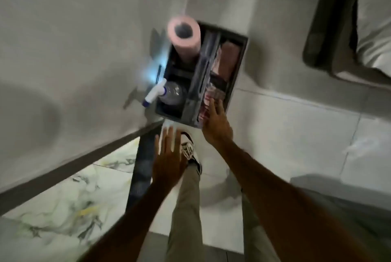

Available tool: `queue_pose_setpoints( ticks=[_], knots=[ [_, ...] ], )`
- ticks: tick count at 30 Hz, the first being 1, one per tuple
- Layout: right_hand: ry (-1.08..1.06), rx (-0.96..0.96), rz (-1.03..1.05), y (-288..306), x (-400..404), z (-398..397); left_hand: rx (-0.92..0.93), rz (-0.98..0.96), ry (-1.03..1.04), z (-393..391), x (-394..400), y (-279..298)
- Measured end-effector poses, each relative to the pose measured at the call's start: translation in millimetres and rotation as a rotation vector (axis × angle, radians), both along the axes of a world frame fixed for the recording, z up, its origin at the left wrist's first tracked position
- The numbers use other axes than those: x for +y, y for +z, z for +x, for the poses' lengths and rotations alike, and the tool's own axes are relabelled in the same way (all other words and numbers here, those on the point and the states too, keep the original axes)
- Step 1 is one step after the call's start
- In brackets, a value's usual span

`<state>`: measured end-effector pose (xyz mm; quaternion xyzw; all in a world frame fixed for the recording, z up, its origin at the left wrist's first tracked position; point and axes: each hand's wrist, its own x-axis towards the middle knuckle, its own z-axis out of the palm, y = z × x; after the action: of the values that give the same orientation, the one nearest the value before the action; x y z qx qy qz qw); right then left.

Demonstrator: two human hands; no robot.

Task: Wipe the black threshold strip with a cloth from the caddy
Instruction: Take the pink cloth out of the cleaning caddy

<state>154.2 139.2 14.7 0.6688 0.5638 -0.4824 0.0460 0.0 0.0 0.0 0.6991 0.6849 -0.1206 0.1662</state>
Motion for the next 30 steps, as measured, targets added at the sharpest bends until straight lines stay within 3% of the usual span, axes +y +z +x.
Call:
queue_pose_setpoints(
  ticks=[2,4,7,13,23,27,30],
  knots=[
    [-0.14,-0.016,-0.008,-50.0,11.6,-13.1,-0.046,0.019,-0.004,-12.2,16.3,-39.0],
    [-0.151,-0.105,-0.031,-93.6,25.5,-21.5,-0.023,0.012,-0.002,-24.7,31.7,-71.3],
    [0.0,-0.213,-0.048,-136.0,32.6,-24.2,-0.049,-0.041,-0.021,-22.8,34.9,-101.9],
    [0.202,-0.368,-0.013,-161.9,22.3,-31.9,-0.031,-0.062,-0.024,-25.7,31.9,-128.9],
    [0.053,-0.253,0.186,-144.9,24.3,-20.4,-0.036,0.021,-0.009,-23.3,28.6,-134.3],
    [-0.22,0.027,0.198,-104.8,14.0,-15.6,0.051,0.073,0.066,-10.7,22.6,-114.9],
    [-0.272,0.16,0.249,-69.2,-8.4,-1.1,0.052,0.117,0.149,5.1,8.0,-95.7]
  ],
)
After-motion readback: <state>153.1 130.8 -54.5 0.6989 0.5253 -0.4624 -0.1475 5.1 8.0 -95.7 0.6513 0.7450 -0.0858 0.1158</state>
